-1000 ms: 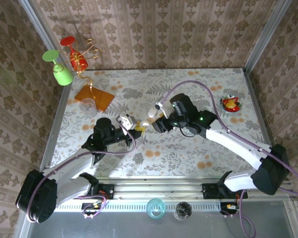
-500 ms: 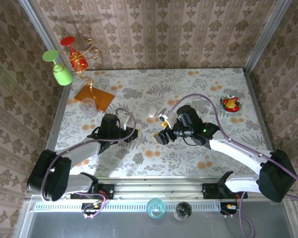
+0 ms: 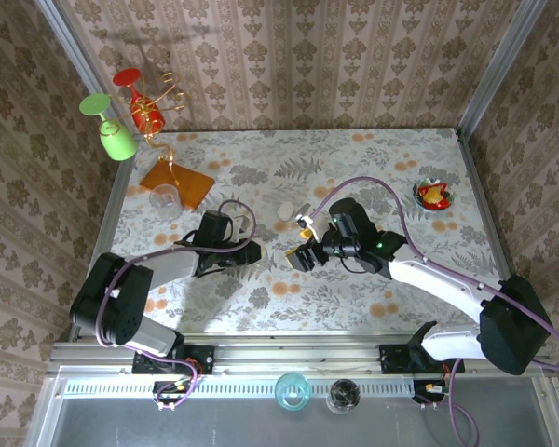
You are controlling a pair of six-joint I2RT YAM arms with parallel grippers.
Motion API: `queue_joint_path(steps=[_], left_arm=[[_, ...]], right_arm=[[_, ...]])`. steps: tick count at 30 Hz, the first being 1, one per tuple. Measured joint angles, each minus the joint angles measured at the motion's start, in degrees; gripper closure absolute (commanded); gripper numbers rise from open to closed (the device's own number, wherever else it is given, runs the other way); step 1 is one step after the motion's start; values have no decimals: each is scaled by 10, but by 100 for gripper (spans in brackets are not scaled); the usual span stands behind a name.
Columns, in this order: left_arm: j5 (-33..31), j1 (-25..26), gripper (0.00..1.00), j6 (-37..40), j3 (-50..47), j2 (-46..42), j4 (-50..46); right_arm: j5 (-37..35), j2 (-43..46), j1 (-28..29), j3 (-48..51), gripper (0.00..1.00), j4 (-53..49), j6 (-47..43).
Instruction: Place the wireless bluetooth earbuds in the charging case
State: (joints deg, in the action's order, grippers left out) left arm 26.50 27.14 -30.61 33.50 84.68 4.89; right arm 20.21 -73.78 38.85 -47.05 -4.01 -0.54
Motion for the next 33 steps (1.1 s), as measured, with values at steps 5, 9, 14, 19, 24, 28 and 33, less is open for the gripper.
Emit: queue_joint_path(steps=[5,9,14,19,24,28,33], left_arm=[[-6,-2,36,-10,3,0,-8],[-31,-18,14,1,4,-28,-25],[-94,-25,2,69,4,-121,-30],[-167,-26,0,177,-1,-193,-1],[-242,-51,0,271,-55,-223,90],[-289,-82,0,315,-82,-217,131],[-324,-114,0,361,-85,-179,202]], right_arm=[[-3,10,-15,14,21,10,10],[-16,43,-47,35,18,20,26],[-67,93,-96,66,10,53,46],[-162,135,-145,101,4,89,48],[-255,153,-215,165,2,162,35],[-287,143,-280,212,1,211,33],[-288,92,-347,242,1,282,33]])
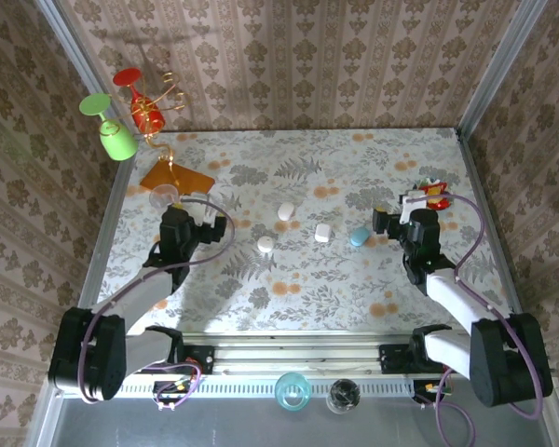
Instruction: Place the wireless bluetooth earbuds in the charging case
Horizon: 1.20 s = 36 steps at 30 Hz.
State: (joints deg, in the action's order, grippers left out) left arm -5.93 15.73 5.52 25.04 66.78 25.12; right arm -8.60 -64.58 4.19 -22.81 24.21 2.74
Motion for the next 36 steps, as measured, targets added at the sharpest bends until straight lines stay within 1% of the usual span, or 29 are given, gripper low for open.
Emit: queue_joint_path(steps=[4,8,11,15,17,22,36], left_arm=[[-10,-39,0,12,-19,71,80],[0,-68,0,24,-24,134,106],[24,-92,0,26,-19,165,135],[70,-153,0,7,-13,196,174],[81,-170,0,0,-13,204,188],[87,-168,0,-11,-21,219,234],[76,-157,0,-13,-22,221,251]], right_arm=[[6,-57,-32,13,0,61,4],[22,-109,-36,17,0,117,6],[35,-138,-37,16,0,150,5],[57,-200,-39,11,0,197,4],[64,-224,-39,10,0,208,3],[74,-231,-39,7,0,211,2],[76,-231,-39,3,0,221,2]])
